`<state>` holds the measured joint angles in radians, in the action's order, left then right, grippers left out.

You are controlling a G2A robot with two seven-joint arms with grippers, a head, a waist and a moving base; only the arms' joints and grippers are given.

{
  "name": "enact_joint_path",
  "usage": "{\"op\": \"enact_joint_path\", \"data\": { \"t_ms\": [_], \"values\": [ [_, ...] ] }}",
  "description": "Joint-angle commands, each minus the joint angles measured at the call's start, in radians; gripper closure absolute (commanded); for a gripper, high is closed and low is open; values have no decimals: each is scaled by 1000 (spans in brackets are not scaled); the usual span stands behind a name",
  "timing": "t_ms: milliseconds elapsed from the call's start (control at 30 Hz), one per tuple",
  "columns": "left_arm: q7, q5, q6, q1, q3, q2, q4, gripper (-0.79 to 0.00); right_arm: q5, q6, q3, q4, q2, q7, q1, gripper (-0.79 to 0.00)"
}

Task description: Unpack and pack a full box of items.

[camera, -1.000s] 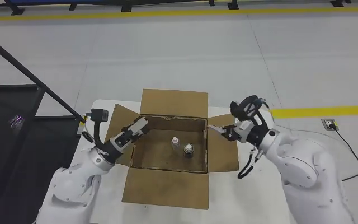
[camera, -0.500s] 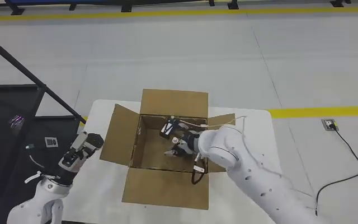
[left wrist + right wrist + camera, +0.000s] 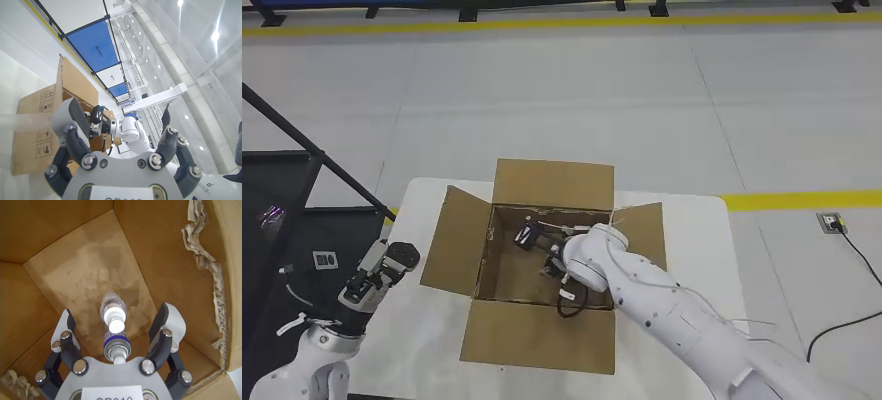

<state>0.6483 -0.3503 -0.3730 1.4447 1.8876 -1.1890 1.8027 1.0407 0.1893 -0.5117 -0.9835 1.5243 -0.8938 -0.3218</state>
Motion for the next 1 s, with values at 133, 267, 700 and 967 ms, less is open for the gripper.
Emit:
{"op": "enact_joint_path", "data": {
  "t_ms": [133, 267, 700, 967],
  "values": [
    [0, 0, 0, 0, 0, 0, 0, -785, -34, 25, 5, 110, 37, 22, 29, 0],
    [0, 0, 0, 0, 0, 0, 0, -785, -40, 63, 8, 143, 52, 19, 42, 0],
    [0, 0, 0, 0, 0, 0, 0, -785, -13, 101, -94, -43, 20, -34, 30, 0],
    [0, 0, 0, 0, 0, 0, 0, -785, 147, 64, -404, -606, -111, -186, -218, 0]
  ]
}}
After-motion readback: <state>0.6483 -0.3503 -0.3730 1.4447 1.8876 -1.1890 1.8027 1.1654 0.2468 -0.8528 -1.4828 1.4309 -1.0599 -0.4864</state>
